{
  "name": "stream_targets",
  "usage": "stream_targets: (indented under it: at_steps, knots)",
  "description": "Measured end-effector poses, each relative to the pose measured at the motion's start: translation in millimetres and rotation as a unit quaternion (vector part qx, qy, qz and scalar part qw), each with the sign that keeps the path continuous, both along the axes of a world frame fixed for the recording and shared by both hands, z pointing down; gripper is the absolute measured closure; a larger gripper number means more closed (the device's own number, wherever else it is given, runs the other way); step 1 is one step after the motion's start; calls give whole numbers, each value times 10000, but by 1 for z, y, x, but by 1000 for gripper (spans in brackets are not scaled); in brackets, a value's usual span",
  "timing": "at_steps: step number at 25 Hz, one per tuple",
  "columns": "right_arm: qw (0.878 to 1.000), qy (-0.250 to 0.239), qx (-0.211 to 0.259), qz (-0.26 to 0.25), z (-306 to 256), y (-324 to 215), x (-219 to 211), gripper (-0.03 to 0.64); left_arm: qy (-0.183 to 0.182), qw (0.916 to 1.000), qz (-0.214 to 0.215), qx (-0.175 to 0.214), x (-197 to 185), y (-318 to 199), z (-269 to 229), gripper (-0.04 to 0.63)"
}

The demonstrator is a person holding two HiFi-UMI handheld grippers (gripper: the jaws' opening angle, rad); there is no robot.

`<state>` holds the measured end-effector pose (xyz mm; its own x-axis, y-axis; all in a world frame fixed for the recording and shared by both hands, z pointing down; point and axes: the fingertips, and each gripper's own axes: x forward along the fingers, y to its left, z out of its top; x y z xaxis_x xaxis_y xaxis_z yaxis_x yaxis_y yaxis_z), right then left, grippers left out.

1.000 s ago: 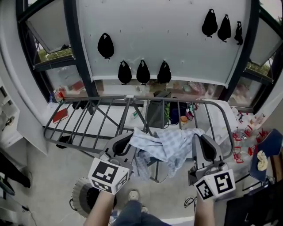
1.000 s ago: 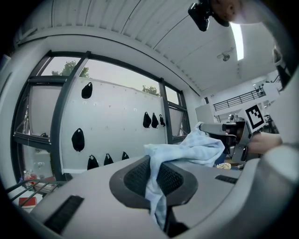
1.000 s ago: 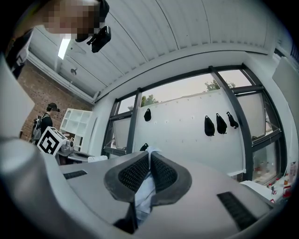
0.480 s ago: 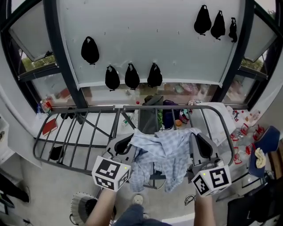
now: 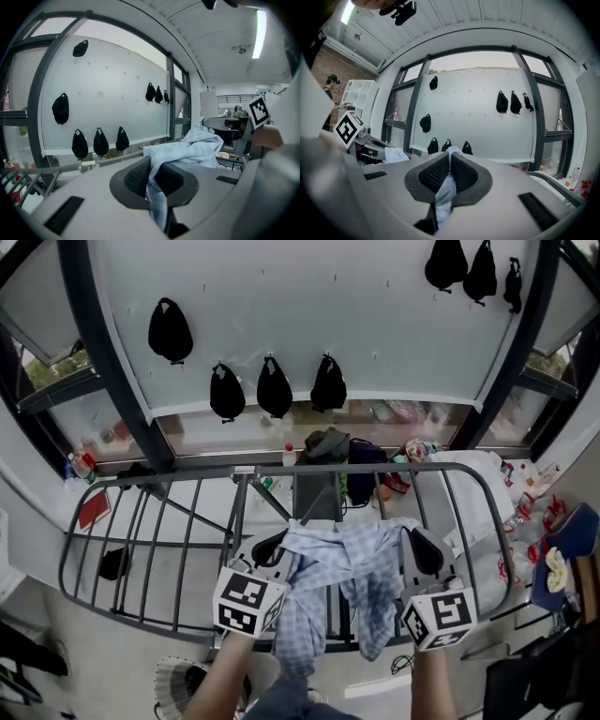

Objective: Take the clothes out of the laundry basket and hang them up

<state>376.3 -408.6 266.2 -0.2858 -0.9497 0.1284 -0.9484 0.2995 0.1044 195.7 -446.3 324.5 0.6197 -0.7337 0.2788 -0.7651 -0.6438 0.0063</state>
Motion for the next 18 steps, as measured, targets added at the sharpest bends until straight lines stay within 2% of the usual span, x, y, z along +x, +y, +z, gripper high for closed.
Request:
stream_targets:
  at_steps: [5,11,18]
  knots:
    - [9987,204,-461,61,41,-18,-2,600,-250,9989,-33,-391,-2,-16,41,560]
    - [9942,366,-994,165,77,-24,-4,600,-495,9970,-88,-584,-7,-23,65,560]
    - [9930,406,-1096,143,81,-30,-11,598,-605,9947,-259,-788,-19,-27,85,560]
